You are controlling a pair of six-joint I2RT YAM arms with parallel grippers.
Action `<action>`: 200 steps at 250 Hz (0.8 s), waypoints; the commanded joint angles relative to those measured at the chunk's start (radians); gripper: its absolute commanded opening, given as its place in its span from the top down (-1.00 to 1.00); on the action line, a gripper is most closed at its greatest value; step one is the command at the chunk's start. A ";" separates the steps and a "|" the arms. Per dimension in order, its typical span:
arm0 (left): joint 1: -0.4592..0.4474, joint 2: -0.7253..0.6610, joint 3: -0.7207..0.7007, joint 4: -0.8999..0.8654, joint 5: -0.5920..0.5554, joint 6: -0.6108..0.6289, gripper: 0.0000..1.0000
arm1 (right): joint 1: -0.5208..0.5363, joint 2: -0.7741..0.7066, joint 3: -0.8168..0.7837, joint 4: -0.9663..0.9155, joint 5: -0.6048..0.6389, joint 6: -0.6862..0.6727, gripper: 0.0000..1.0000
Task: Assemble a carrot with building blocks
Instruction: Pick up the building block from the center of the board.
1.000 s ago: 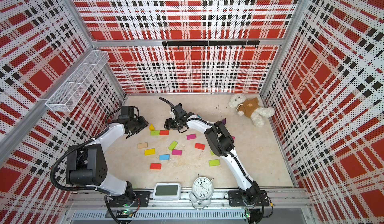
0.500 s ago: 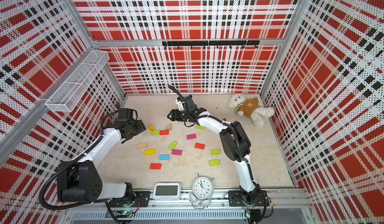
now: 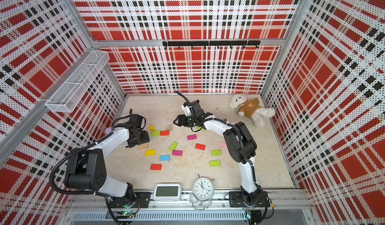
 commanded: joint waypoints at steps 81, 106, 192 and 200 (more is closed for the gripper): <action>-0.005 0.043 -0.037 0.023 0.036 0.026 -0.47 | -0.003 -0.031 0.008 0.065 -0.034 0.017 -0.36; 0.000 0.064 -0.026 0.014 0.029 0.031 -0.47 | -0.002 -0.028 0.014 0.062 -0.037 0.020 -0.36; 0.006 0.124 0.006 -0.006 0.037 0.048 -0.39 | -0.003 -0.028 -0.003 0.080 -0.041 0.042 -0.35; 0.003 0.125 0.005 -0.006 0.036 0.048 -0.38 | -0.004 -0.029 -0.004 0.080 -0.041 0.042 -0.35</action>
